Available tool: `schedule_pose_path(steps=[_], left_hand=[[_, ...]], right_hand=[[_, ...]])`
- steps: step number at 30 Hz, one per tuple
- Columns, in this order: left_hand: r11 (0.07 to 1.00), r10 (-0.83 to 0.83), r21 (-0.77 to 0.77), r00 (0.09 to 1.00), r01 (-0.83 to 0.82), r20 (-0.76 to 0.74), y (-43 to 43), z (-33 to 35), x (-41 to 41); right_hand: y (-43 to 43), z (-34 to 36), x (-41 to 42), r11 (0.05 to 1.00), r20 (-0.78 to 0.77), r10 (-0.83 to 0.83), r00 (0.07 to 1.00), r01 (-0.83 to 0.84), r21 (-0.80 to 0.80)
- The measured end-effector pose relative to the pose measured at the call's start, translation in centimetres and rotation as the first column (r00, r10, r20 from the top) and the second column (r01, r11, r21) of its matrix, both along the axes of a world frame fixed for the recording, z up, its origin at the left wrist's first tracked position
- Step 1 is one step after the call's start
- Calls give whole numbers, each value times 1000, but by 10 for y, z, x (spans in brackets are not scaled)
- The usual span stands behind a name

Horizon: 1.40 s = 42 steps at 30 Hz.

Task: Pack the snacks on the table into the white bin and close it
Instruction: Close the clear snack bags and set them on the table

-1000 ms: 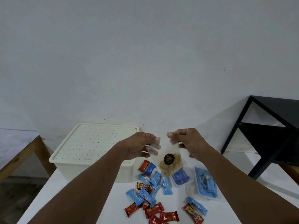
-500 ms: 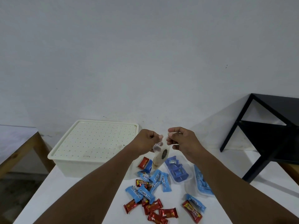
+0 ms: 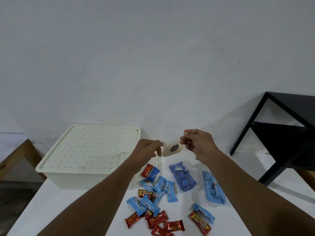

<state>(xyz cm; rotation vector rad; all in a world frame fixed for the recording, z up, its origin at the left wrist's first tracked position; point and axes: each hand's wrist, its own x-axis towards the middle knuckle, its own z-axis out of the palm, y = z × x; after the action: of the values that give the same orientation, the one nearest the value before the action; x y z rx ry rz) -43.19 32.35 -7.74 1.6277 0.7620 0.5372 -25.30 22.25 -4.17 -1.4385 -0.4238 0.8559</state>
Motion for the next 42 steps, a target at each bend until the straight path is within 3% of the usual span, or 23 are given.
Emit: schedule_pose_path(steps=[4, 6, 11, 16, 19, 34, 42], left_hand=[[992, -99, 66, 987, 108, -130, 2, -14, 26], [995, -46, 83, 992, 56, -121, 5, -23, 42], [1000, 10, 1, 999, -10, -42, 18, -41, 76], [996, 7, -87, 999, -11, -52, 39, -63, 112], [994, -3, -108, 997, -5, -71, 54, -76, 138], [993, -70, -106, 955, 41, -288, 100, -160, 247], [989, -95, -137, 928, 49, -360, 85, -160, 229]], right_hand=[[10, 0, 13, 1000, -27, 4, 1000, -4, -21], [14, -3, 21, 999, -2, 14, 1000, -14, -33], [15, -23, 53, 983, 271, -104, 957, 140, -118], [14, -62, 83, 979, 107, 51, 993, -29, -201], [25, -83, 104, 959, 92, 120, 988, -91, -269], [84, -189, 219, 874, 98, 79, 992, -22, -485], [62, -196, 216, 850, 264, 69, 962, 82, -520]])
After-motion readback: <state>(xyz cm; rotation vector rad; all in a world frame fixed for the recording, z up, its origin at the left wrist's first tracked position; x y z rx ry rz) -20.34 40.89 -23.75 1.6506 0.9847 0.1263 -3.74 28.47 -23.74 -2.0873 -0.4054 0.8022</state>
